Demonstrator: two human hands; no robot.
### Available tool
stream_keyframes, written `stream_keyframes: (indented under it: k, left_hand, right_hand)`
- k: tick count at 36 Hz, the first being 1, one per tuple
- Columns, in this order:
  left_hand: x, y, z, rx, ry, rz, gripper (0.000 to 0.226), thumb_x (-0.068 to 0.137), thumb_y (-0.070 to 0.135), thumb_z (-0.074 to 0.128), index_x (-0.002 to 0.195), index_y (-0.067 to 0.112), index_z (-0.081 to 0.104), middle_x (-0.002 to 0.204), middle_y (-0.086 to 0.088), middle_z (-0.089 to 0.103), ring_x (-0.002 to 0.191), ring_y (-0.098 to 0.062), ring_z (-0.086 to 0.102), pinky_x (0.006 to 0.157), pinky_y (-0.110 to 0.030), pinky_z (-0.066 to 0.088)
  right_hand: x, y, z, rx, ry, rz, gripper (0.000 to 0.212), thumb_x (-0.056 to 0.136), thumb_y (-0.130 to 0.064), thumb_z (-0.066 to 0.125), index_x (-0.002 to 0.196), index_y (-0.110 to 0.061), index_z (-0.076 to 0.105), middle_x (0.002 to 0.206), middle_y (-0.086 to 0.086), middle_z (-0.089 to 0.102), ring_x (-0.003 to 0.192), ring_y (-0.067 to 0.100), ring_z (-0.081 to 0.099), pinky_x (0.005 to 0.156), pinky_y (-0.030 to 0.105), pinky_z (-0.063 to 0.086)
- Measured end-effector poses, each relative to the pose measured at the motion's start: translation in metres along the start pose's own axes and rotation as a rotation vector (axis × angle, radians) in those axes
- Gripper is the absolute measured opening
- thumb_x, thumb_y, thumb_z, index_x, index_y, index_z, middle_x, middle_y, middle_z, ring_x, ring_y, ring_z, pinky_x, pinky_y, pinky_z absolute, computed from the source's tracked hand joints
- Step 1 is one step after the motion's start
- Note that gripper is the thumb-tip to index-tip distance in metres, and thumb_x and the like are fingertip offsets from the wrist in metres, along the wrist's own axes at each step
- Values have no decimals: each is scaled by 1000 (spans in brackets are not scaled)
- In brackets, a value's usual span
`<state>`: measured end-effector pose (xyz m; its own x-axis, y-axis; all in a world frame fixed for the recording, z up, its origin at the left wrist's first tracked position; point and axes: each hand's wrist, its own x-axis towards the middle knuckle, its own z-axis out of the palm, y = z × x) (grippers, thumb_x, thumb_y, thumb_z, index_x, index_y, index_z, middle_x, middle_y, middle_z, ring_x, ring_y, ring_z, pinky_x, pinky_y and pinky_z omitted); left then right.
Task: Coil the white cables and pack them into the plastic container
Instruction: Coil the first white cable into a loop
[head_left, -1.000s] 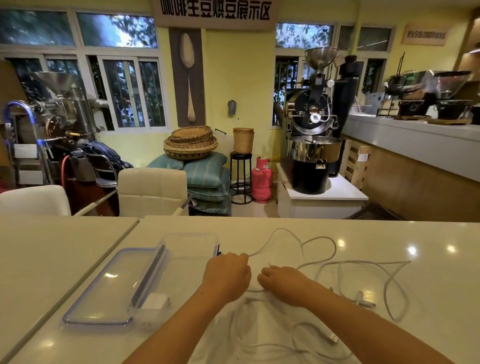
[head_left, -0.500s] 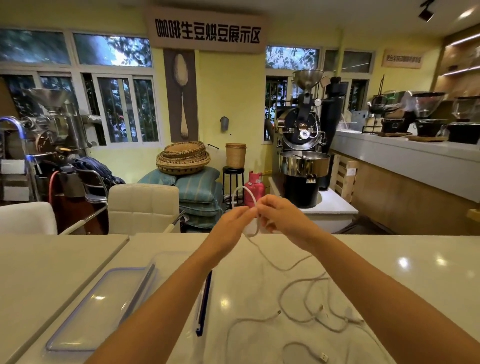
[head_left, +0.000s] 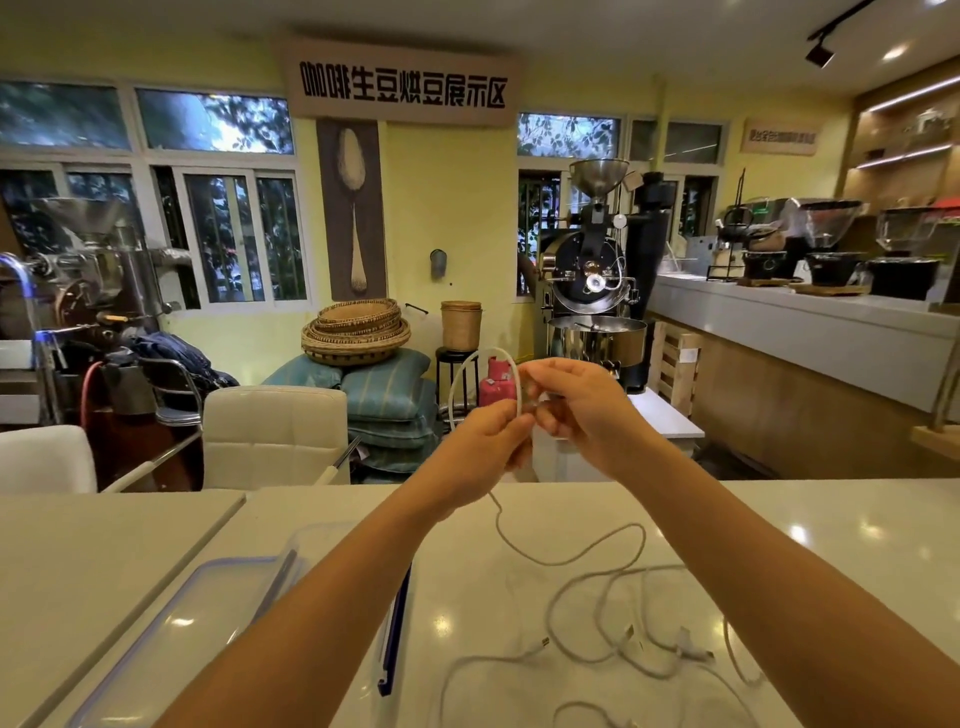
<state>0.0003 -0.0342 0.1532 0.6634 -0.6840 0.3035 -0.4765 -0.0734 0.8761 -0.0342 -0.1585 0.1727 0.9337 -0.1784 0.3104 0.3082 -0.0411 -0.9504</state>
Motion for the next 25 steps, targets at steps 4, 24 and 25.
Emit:
stream_keyframes:
  k: [4, 24, 25]
  left_hand:
    - [2, 11, -8, -50, 22, 7, 32, 98, 19, 34, 78, 15, 59, 42, 13, 41, 33, 3, 40, 39, -4, 30]
    - [31, 44, -31, -239, 97, 140, 36, 100, 16, 28, 72, 11, 50, 34, 8, 43, 30, -1, 31, 33, -11, 27]
    - [34, 42, -34, -227, 128, 141, 36, 100, 16, 28, 72, 11, 50, 35, 7, 44, 30, 0, 31, 33, -10, 27]
  right_hand:
    - [6, 2, -12, -2, 54, -57, 22, 92, -5, 44, 83, -14, 62, 66, 2, 56, 43, 5, 54, 45, 16, 45]
    - [-20, 79, 49, -431, -33, 21, 11, 96, -15, 36, 86, -18, 41, 63, -3, 46, 56, 9, 41, 52, 18, 34]
    - [-24, 79, 46, -479, -31, -14, 13, 96, -17, 36, 84, -19, 40, 63, -4, 44, 57, 10, 40, 53, 20, 33]
